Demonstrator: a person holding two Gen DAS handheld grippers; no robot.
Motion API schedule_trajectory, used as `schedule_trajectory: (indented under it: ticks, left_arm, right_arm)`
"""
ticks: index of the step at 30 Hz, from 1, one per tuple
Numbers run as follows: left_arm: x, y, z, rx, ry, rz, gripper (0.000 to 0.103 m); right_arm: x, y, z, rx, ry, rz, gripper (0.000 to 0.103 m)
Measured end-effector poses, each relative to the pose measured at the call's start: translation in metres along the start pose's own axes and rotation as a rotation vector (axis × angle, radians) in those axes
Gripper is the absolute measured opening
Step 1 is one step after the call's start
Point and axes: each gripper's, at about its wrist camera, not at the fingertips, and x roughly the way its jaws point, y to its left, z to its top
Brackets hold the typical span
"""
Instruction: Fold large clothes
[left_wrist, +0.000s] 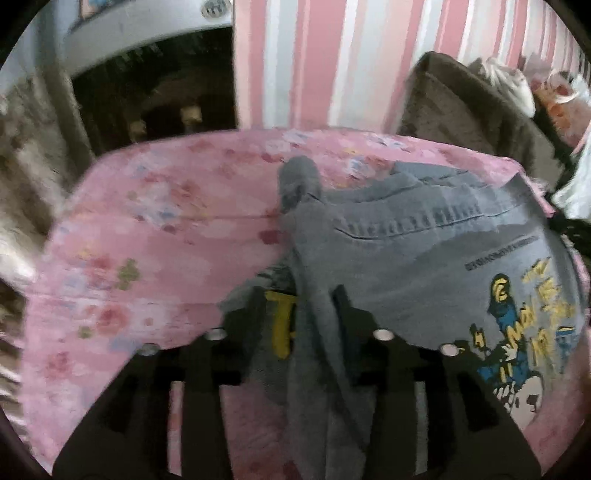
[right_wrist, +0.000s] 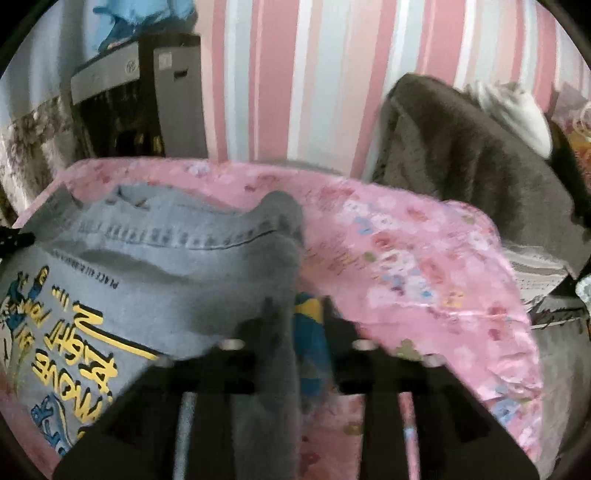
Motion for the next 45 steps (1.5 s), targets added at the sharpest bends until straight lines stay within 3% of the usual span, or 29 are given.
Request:
schedule_trajectory:
  ticks: [1, 2, 3, 9, 12, 17, 31, 36, 45]
  left_arm:
    - [-0.008, -0.001, 0.0, -0.001, -0.024, 0.027, 0.066]
    - [-0.014, -0.001, 0.0, -0.009, -0.046, 0.042, 0.075]
    - [-0.021, -0.001, -0.002, -0.02, -0.067, 0.058, 0.088]
    - [-0.053, -0.015, -0.012, -0.077, -0.126, 0.088, 0.1]
    - [-0.061, -0.031, -0.02, -0.059, -0.147, 0.103, 0.1]
    - [-0.069, -0.07, -0.033, -0.029, -0.136, 0.029, 0.1]
    - [-0.084, -0.172, -0.049, 0.075, -0.194, -0.028, 0.1]
    - [-0.079, -0.186, -0.054, 0.081, -0.196, -0.015, 0.1]
    - [-0.053, -0.188, -0.061, -0.001, -0.141, -0.017, 0.1]
  right_arm:
    - [-0.009, -0.002, -0.002, 0.03, -0.018, 0.013, 0.054]
    - [-0.016, -0.004, -0.005, 0.055, -0.03, 0.014, 0.064]
    - [-0.02, -0.004, -0.007, 0.068, -0.034, 0.015, 0.067]
    - [-0.045, 0.002, -0.034, 0.15, -0.047, 0.041, 0.08]
    - [-0.051, 0.011, -0.048, 0.157, -0.043, 0.055, 0.085]
    - [-0.064, 0.025, -0.068, 0.15, -0.077, 0.005, 0.093]
    - [-0.086, 0.027, -0.092, 0.167, -0.133, -0.071, 0.097]
    - [-0.087, 0.028, -0.095, 0.132, -0.151, -0.112, 0.097]
    - [-0.089, 0.035, -0.101, 0.094, -0.211, -0.154, 0.097]
